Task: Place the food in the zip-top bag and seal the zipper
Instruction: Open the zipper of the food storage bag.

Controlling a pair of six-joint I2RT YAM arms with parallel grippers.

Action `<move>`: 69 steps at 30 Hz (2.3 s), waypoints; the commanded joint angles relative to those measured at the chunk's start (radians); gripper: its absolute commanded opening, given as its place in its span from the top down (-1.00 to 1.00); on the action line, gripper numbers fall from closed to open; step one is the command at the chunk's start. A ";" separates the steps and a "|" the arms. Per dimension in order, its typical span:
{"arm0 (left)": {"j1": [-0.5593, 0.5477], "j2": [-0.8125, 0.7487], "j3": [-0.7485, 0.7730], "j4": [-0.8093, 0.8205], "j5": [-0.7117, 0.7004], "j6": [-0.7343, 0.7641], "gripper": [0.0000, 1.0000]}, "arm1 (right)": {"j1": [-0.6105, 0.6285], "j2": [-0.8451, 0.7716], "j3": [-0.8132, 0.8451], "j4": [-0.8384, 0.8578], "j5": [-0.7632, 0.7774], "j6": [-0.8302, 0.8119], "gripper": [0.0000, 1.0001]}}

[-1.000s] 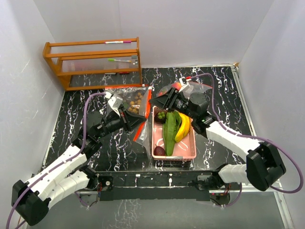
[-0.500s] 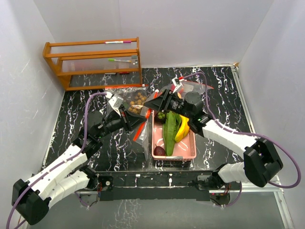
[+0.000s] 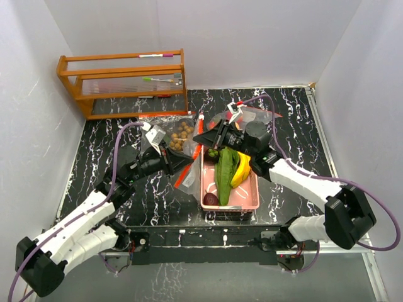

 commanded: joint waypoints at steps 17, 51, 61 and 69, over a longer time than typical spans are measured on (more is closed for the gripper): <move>-0.005 0.104 0.044 0.132 0.097 -0.052 -0.29 | 0.000 -0.124 0.107 -0.226 0.014 -0.191 0.84; -0.068 0.253 0.172 -0.052 -0.113 0.044 0.01 | 0.000 -0.095 0.163 -0.226 0.000 -0.152 0.85; -0.069 0.185 0.182 -0.069 -0.103 0.084 1.00 | 0.000 -0.101 0.159 -0.271 0.040 -0.177 0.78; -0.068 0.151 0.140 -0.090 -0.106 0.089 1.00 | 0.000 -0.206 0.141 -0.302 0.077 -0.229 -0.36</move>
